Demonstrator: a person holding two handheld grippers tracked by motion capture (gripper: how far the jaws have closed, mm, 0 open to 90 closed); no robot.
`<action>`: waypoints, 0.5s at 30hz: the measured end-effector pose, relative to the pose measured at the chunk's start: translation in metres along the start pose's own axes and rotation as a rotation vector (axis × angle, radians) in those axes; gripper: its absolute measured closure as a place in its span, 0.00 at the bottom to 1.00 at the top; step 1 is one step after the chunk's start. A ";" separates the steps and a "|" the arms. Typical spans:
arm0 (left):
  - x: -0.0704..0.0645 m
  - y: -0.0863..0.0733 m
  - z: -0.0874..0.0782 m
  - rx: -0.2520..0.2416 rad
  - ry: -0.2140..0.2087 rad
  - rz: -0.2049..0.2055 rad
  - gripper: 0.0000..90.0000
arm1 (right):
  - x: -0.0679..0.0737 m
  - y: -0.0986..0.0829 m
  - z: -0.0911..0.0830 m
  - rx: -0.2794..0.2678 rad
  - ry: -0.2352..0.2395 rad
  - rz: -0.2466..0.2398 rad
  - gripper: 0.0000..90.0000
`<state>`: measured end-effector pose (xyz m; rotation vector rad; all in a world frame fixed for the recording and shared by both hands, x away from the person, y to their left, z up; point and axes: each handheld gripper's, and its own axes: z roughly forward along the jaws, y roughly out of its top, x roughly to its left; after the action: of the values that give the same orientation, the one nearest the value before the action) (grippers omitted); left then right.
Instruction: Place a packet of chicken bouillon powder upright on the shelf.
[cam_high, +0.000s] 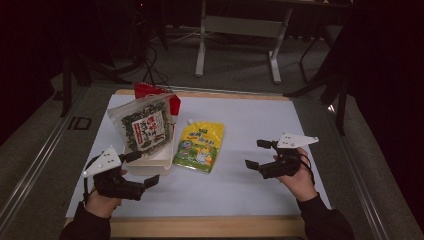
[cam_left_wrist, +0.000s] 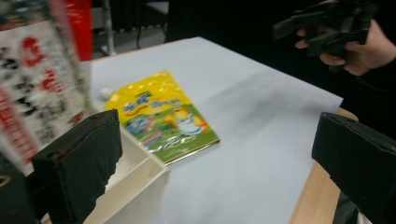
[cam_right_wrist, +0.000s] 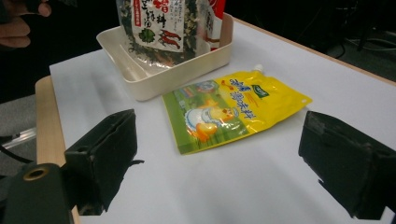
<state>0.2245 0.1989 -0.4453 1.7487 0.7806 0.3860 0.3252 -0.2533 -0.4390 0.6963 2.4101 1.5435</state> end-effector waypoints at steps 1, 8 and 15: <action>-0.003 -0.001 0.002 -0.004 -0.001 0.009 0.02 | 0.001 0.001 0.003 0.001 -0.001 -0.010 0.13; -0.020 -0.016 0.019 0.037 -0.013 0.072 0.02 | 0.003 0.006 0.018 0.012 0.000 -0.032 0.14; -0.026 -0.030 0.037 0.086 -0.026 0.103 0.03 | 0.000 0.014 0.034 0.037 -0.005 -0.047 0.22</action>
<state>0.2190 0.1592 -0.4816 1.8759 0.6987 0.4029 0.3426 -0.2210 -0.4414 0.6450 2.4392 1.4816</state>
